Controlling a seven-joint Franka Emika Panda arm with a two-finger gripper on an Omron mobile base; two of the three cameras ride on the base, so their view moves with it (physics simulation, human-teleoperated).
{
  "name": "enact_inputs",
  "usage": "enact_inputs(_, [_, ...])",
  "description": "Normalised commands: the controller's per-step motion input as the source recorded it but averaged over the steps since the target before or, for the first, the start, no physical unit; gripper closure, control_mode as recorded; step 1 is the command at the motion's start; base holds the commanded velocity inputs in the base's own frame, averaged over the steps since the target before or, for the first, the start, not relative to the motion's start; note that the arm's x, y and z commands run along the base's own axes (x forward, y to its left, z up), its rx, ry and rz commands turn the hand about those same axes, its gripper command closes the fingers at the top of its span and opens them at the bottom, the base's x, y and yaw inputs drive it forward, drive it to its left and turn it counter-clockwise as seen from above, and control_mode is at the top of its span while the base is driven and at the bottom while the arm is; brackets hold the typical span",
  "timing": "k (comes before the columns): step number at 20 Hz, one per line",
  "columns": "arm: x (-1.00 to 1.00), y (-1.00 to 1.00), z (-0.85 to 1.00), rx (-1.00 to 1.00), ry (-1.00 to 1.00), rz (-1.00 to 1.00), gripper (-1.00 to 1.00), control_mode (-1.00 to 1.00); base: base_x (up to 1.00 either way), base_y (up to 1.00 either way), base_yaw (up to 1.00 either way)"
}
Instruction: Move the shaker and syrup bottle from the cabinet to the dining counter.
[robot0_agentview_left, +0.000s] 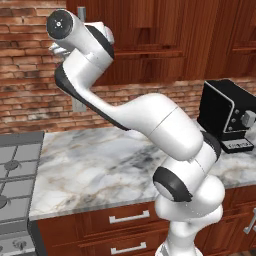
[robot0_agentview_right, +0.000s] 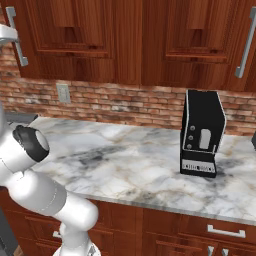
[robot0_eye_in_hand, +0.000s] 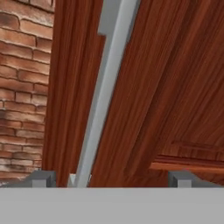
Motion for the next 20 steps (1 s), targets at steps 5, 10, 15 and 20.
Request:
enact_inputs(5, [0.42,-0.04,-0.1,0.02,-0.06,0.0,-1.0,-1.0,0.0,0.0,0.0])
enact_inputs(10, [0.44,-0.08,-0.06,0.07,-0.01,0.0,-1.0,-1.0,0.0,0.0,0.0])
enact_inputs(15, [0.5,0.0,0.0,0.1,0.0,0.0,-1.0,-1.0,0.0,0.0,0.0])
enact_inputs(20, [0.45,0.0,0.0,0.11,0.0,0.0,-1.0,-1.0,0.0,0.0,0.0])
